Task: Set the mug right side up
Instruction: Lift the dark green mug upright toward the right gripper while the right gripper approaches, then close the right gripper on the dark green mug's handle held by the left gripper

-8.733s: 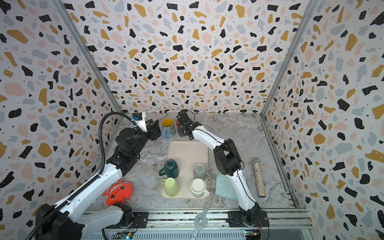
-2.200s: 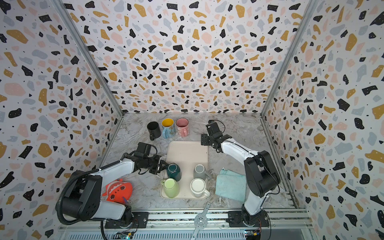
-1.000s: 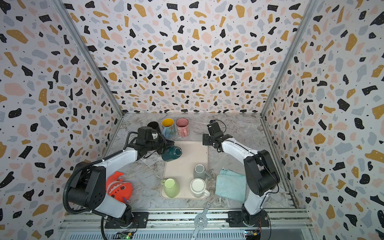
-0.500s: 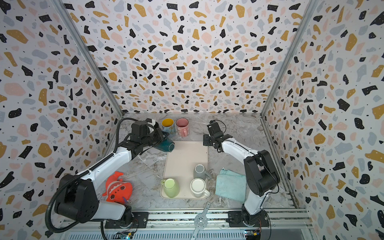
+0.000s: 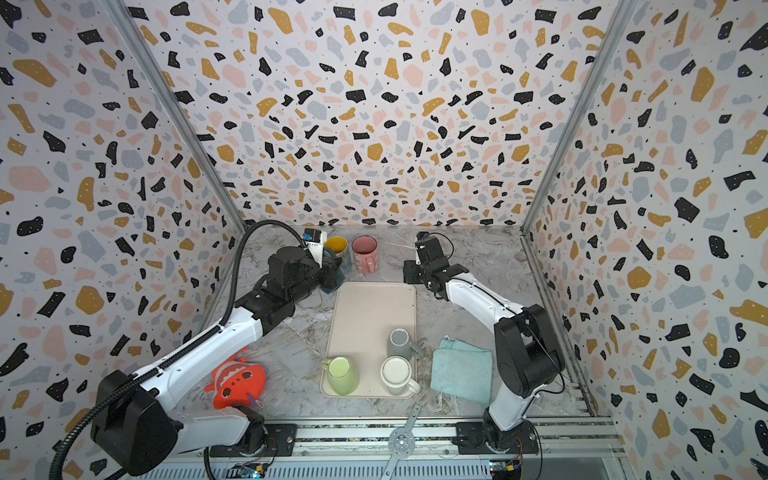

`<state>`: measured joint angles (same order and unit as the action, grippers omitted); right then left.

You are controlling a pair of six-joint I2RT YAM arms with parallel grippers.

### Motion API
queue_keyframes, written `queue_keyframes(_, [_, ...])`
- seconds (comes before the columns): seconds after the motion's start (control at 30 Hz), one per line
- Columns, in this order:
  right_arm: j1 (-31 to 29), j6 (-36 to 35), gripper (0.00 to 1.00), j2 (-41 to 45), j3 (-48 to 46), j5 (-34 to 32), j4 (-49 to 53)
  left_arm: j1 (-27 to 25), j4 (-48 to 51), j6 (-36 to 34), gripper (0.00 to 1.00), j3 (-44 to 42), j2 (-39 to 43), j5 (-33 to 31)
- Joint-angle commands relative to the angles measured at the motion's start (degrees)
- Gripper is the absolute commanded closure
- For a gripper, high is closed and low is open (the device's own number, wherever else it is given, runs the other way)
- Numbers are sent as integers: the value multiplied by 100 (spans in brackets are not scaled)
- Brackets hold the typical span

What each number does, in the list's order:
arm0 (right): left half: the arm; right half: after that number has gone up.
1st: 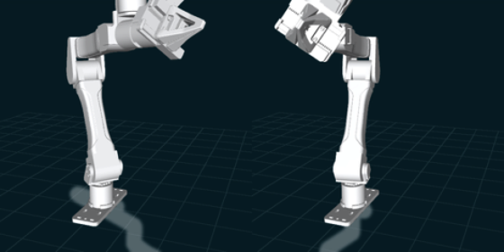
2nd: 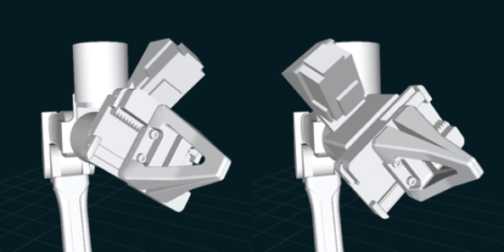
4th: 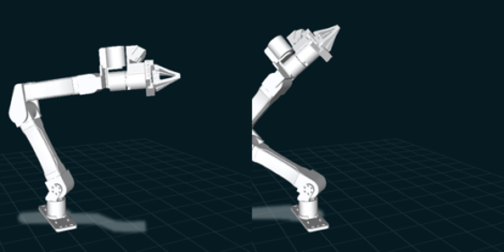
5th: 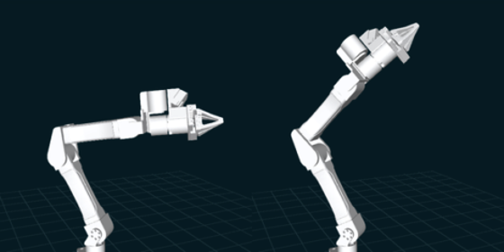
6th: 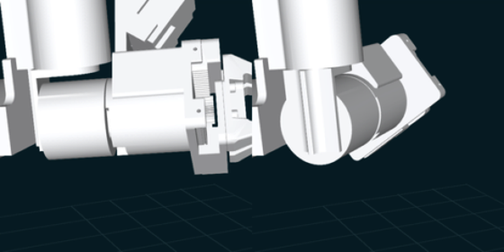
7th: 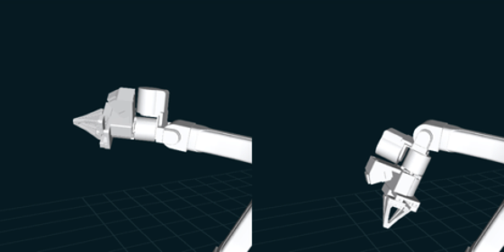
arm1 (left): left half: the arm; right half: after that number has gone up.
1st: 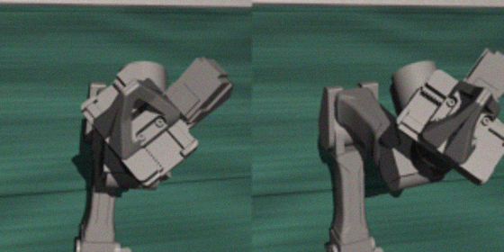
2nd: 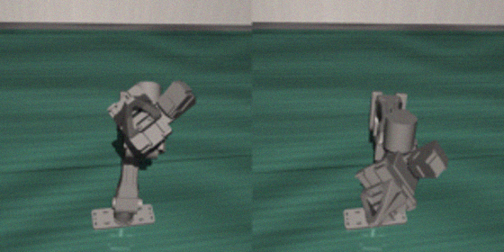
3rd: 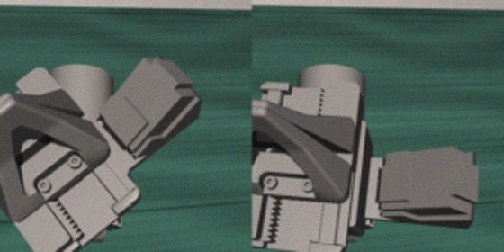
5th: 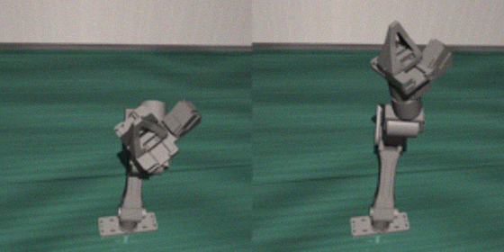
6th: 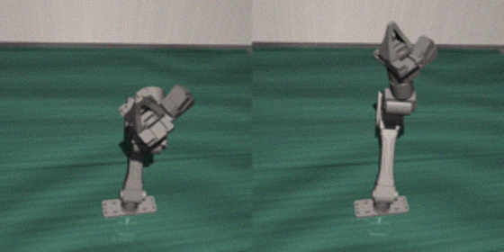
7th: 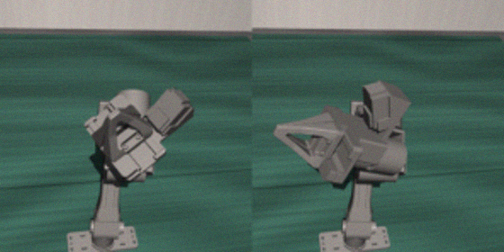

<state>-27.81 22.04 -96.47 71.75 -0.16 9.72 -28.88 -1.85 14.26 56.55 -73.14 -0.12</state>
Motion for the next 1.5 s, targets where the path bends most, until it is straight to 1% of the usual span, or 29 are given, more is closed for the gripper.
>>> queue_keyframes(0.0, [-40, -202, 39, 173, 379, 133, 38, -45, -987, -949, 100, -112, 117, -363])
queue_keyframes(0.13, [-49, -402, 40, 231, 564, 262, 36, -293, -1345, -1541, 100, -399, 16, -769])
queue_keyframes(0.23, [-47, -577, 40, 318, 604, 574, -72, -488, -1489, -1993, 100, -553, -77, -1120])
queue_keyframes(0.3, [-48, -663, 40, 378, 599, 855, -172, -593, -1717, -2254, 100, -749, -103, -1232])
queue_keyframes(0.43, [-49, -857, 40, 438, 626, 1626, -377, -842, -2561, -2686, 100, -1290, -47, -1508])
queue_keyframes(0.5, [-41, -914, 40, 455, 622, 1886, -472, -946, -3034, -2836, 100, -1548, -28, -1665])
queue_keyframes(0.67, [-38, -1063, 40, 501, 783, 2495, -609, -1224, -3927, -3312, 100, -1917, -169, -2509])
queue_keyframes(0.73, [-33, -1148, 39, 500, 835, 2885, -744, -1374, -4318, -3613, 100, -2041, -266, -2918])
queue_keyframes(0.83, [-39, -1338, 38, 402, 967, 3642, -817, -1586, -4988, -4077, 100, -2258, -416, -3177])
queue_keyframes(0.9, [-40, -1402, 38, 318, 1098, 3937, -766, -1721, -5303, -4346, 100, -2329, -528, -3384])
queue_keyframes(1.07, [-65, -1647, 37, 290, 1263, 4323, -578, -1896, -5870, -4968, 100, -2457, -795, -3681])
queue_keyframes(1.17, [-135, -1911, 32, 344, 1315, 4496, -438, -1947, -6222, -5248, 100, -2515, -918, -3838])
queue_keyframes(1.33, [-393, -2558, 29, 297, 1570, 4463, 132, -2022, -6836, -5734, 100, -2583, -1135, -4072])
queue_keyframes(1.47, [-552, -2925, 28, 148, 1799, 4402, 566, -2062, -7347, -6146, 100, -2643, -1307, -4094])
